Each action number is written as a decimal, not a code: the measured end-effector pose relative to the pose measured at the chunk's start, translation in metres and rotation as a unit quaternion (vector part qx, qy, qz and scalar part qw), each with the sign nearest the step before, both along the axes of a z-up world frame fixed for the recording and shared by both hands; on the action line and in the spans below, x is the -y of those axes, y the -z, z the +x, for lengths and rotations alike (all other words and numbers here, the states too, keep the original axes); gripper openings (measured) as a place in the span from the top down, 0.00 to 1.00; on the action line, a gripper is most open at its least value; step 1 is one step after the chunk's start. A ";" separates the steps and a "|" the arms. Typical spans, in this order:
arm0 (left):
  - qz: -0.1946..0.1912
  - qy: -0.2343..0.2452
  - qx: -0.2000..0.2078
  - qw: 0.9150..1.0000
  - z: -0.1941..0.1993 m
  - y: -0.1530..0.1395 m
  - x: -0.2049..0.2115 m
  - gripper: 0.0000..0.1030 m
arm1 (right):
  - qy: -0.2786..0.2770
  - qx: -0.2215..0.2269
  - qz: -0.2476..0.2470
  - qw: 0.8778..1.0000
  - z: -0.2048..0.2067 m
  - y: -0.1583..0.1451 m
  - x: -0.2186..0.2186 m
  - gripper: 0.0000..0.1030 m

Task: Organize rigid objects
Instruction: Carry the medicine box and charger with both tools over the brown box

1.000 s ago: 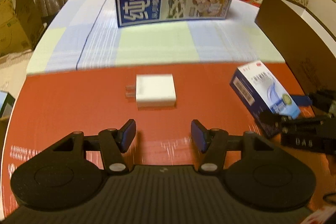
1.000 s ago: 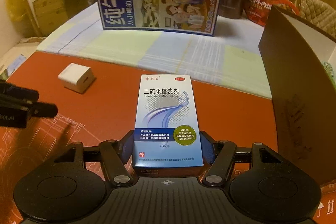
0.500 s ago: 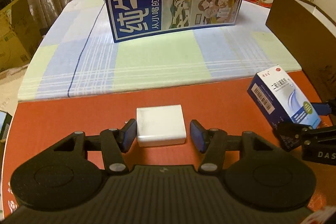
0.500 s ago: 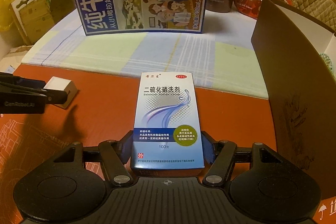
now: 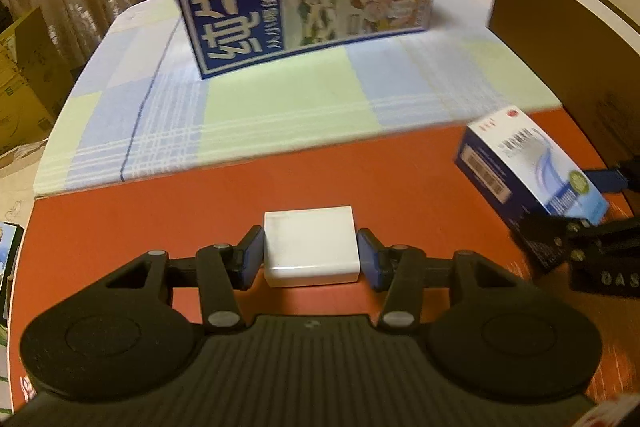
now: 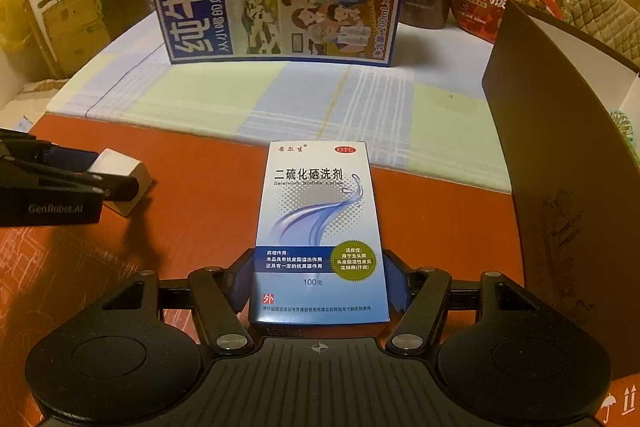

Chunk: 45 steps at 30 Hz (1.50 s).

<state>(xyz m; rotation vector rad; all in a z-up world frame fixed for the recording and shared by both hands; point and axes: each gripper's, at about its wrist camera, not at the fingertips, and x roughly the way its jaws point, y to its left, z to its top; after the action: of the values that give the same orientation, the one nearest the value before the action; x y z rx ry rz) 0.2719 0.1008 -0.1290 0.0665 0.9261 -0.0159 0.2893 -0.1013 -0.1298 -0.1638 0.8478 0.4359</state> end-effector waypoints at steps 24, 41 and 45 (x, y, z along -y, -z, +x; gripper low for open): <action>0.009 0.028 -0.012 0.999 -0.032 -0.003 0.035 0.56 | -0.024 -0.025 -0.007 0.999 -0.014 0.005 0.002 0.38; 0.016 0.050 0.009 0.999 -0.046 -0.034 0.067 0.57 | -0.031 -0.005 0.027 0.999 -0.043 -0.032 0.037 0.41; 0.018 0.058 0.019 0.998 -0.051 -0.051 0.079 0.56 | -0.032 0.003 0.036 0.999 -0.052 -0.046 0.047 0.41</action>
<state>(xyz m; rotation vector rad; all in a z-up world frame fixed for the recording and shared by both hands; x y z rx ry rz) 0.2204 0.0222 -0.0781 0.1531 0.8833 -0.1052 0.2374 -0.1487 -0.0835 -0.1260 0.8220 0.5243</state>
